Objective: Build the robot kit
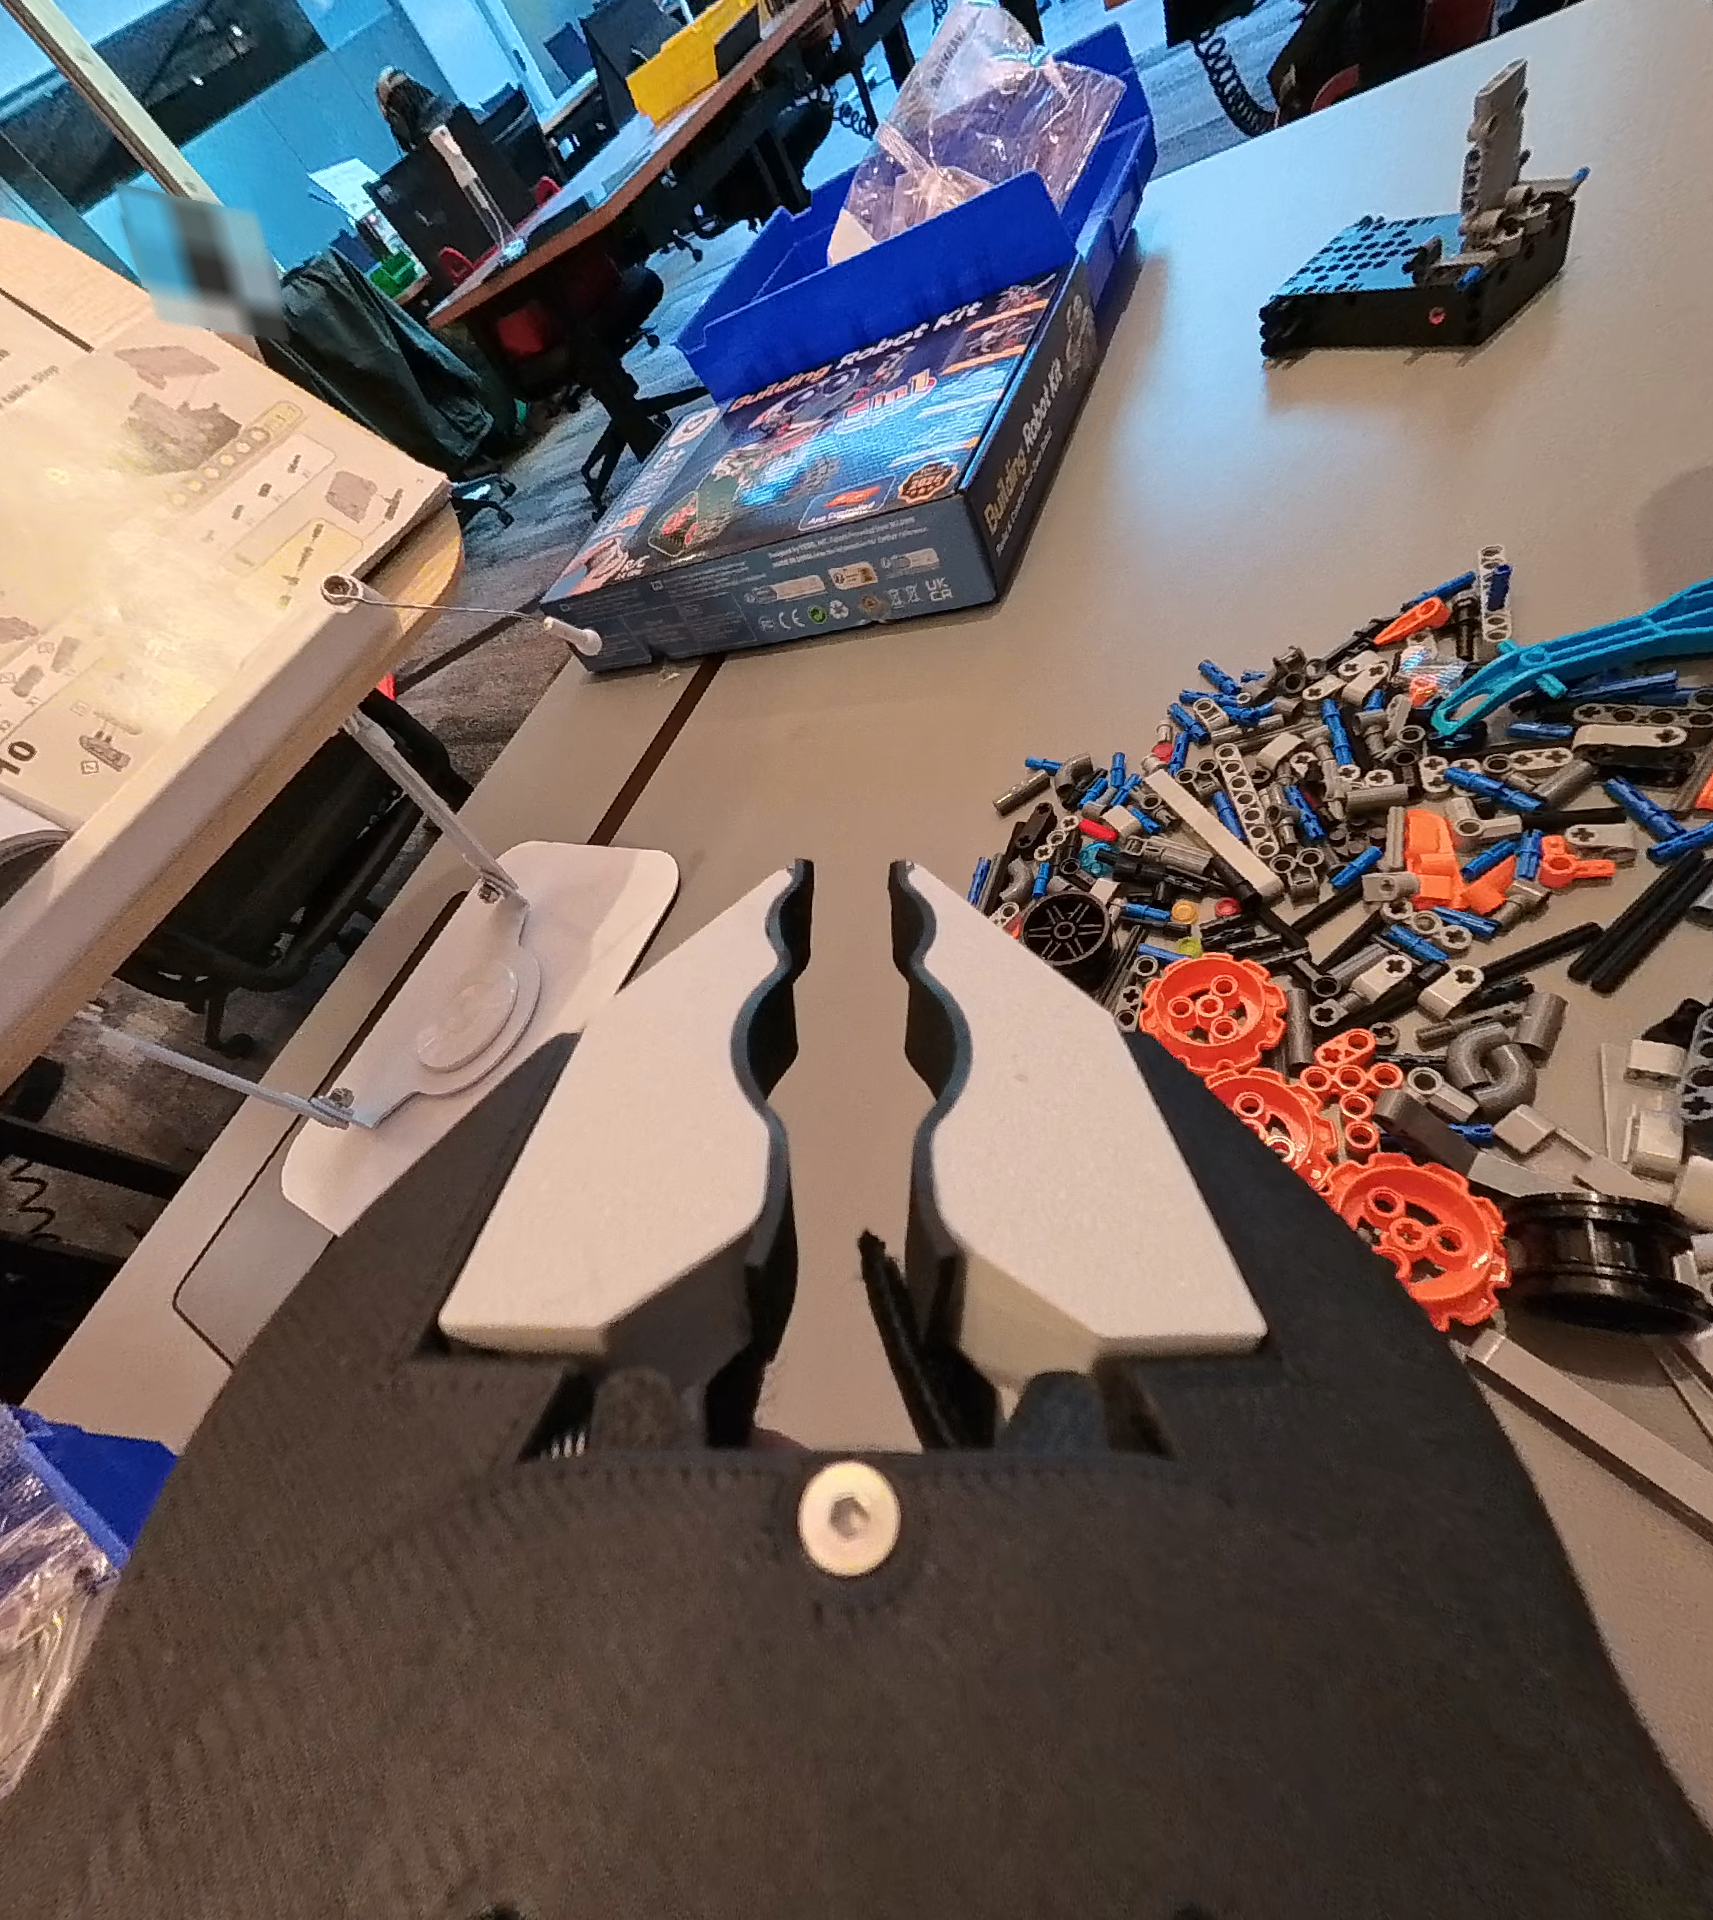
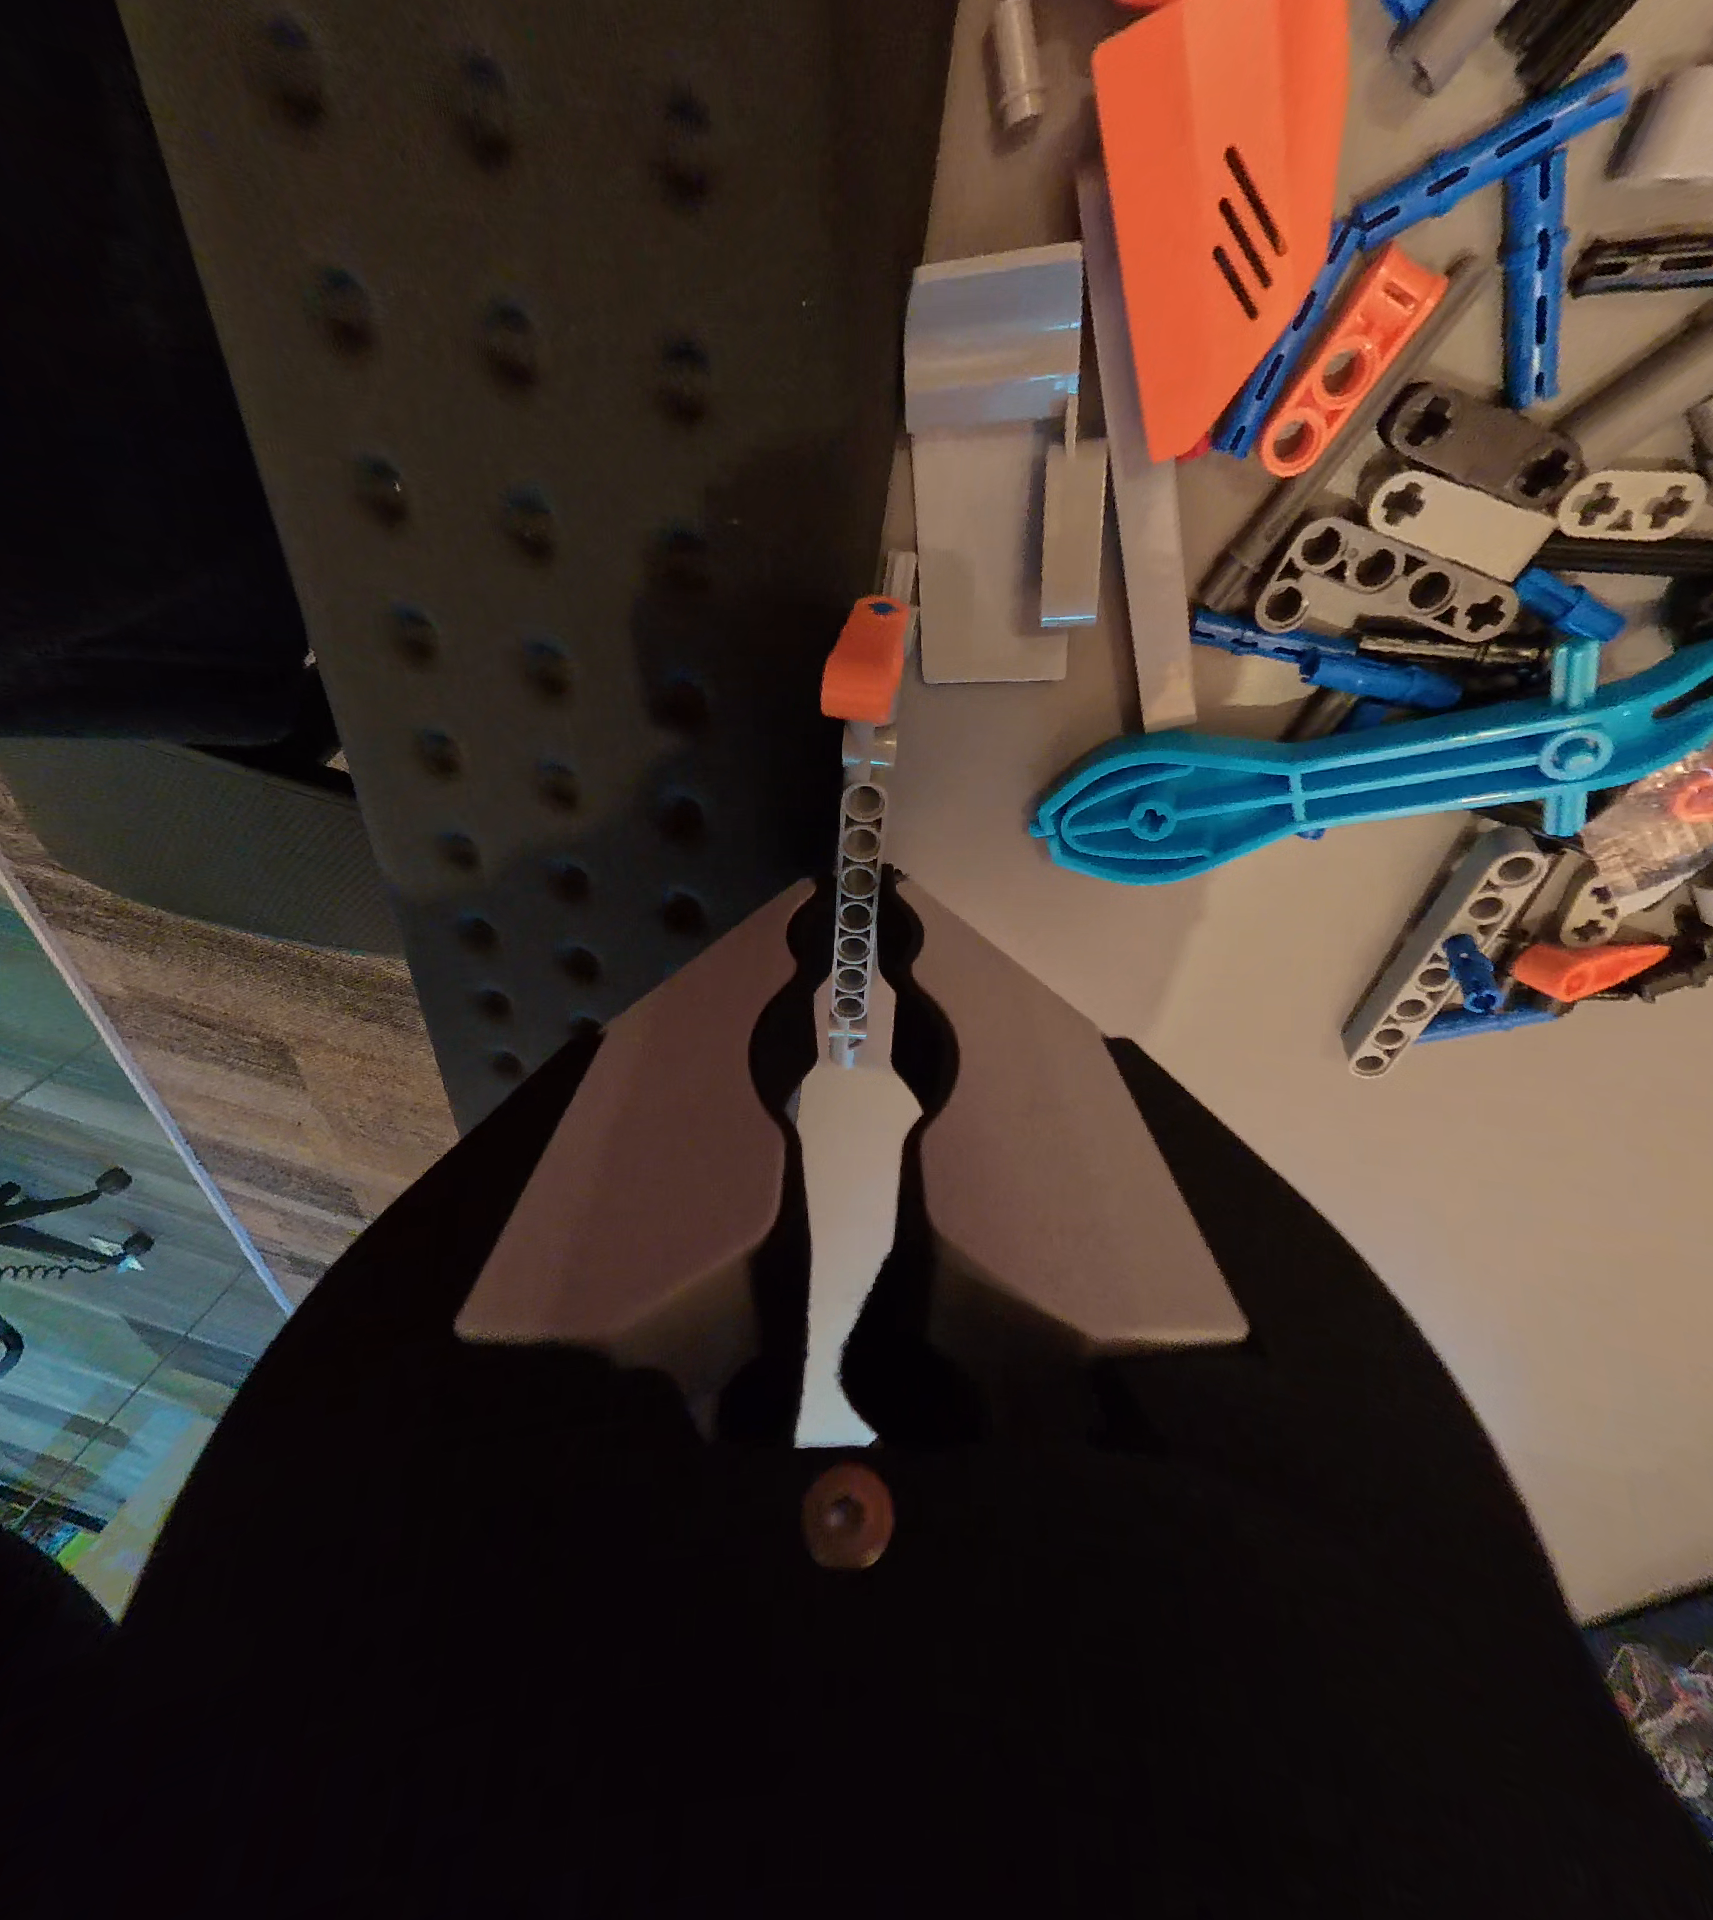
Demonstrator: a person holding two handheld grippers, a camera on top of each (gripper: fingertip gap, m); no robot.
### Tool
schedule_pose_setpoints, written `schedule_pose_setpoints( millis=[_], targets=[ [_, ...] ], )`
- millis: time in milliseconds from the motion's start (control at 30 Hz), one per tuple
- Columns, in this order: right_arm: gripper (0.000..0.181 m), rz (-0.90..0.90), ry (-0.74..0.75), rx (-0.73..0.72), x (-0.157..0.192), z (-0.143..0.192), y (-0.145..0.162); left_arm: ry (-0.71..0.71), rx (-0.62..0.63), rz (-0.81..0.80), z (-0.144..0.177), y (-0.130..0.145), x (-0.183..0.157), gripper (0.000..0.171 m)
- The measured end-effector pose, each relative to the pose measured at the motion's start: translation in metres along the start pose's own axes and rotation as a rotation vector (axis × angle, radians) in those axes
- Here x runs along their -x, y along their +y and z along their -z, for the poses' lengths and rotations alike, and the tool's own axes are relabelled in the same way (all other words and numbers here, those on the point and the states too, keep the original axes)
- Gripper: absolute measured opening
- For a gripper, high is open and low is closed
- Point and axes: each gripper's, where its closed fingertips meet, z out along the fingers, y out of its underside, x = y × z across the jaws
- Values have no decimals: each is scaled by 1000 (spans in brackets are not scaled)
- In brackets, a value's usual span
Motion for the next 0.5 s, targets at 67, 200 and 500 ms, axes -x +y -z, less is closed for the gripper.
schedule_pose_setpoints(
  millis=[67, 200, 500],
  targets=[
    [5, 5, -3, -3, 0, 0, -1, 2, 2, -2, 0, 0, -1, 12],
    [5, -37, 37, 5, -9, 2, -2, 3, 5, -5, -1, 1, -1, 12],
    [5, -33, 67, -7, -11, 14, 0, -1, 1, -12, 0, 0, -1, 12]
  ],
)
